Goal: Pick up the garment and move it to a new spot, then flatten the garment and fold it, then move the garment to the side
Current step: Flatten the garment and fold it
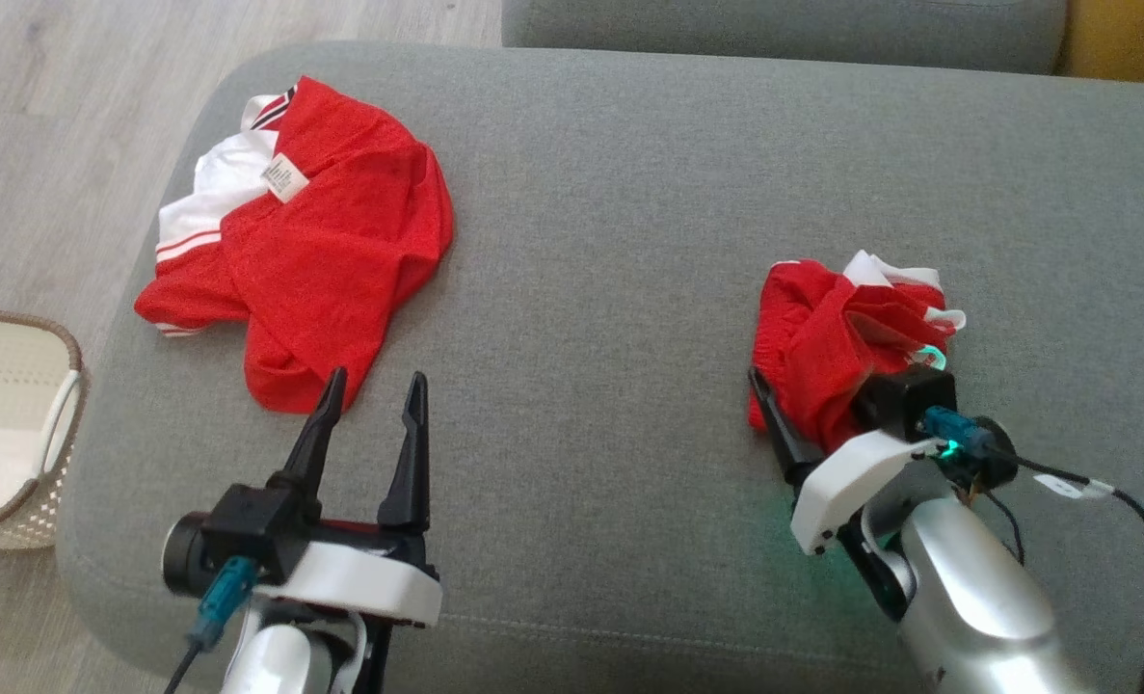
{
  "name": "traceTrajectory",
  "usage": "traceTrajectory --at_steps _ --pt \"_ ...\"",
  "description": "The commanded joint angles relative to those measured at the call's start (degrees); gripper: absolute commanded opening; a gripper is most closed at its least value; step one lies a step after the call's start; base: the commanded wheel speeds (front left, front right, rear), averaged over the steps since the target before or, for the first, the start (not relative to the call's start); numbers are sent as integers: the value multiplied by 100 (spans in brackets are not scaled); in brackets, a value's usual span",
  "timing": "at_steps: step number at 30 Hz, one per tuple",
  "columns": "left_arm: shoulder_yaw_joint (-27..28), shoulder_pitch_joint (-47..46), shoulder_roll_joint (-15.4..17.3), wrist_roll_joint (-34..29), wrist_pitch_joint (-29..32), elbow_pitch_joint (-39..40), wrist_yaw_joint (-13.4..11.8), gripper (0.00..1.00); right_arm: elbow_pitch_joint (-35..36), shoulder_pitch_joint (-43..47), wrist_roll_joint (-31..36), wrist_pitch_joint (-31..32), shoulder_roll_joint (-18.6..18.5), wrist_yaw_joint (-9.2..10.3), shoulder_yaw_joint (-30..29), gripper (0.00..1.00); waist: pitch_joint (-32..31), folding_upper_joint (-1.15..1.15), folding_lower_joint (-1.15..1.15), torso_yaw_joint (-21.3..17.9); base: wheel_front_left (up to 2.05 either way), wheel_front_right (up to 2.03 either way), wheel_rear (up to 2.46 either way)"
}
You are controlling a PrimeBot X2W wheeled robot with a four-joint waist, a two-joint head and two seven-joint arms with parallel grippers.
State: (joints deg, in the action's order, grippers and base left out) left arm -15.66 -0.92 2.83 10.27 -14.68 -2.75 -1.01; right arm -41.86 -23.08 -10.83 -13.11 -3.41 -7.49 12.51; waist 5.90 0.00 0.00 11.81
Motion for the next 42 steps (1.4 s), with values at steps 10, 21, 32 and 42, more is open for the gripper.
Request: traceTrajectory --at_steps 10,21,32,42 --pt "139 -231 5 63 -32 173 -38 100 708 -313 769 -25 53 0 -110 100 73 0 0 40 0 0 0" --pt "119 -299 5 97 -32 133 -11 100 831 -433 1012 553 53 0 545 100 153 0 0 159 0 0 0" --pt "142 -307 5 137 -32 126 -56 100 855 -324 545 1033 53 0 1000 100 149 0 0 139 0 0 0" --pt "270 -284 5 65 -32 186 -95 100 1804 -188 -82 771 53 0 465 100 -53 0 0 -220 0 0 0"
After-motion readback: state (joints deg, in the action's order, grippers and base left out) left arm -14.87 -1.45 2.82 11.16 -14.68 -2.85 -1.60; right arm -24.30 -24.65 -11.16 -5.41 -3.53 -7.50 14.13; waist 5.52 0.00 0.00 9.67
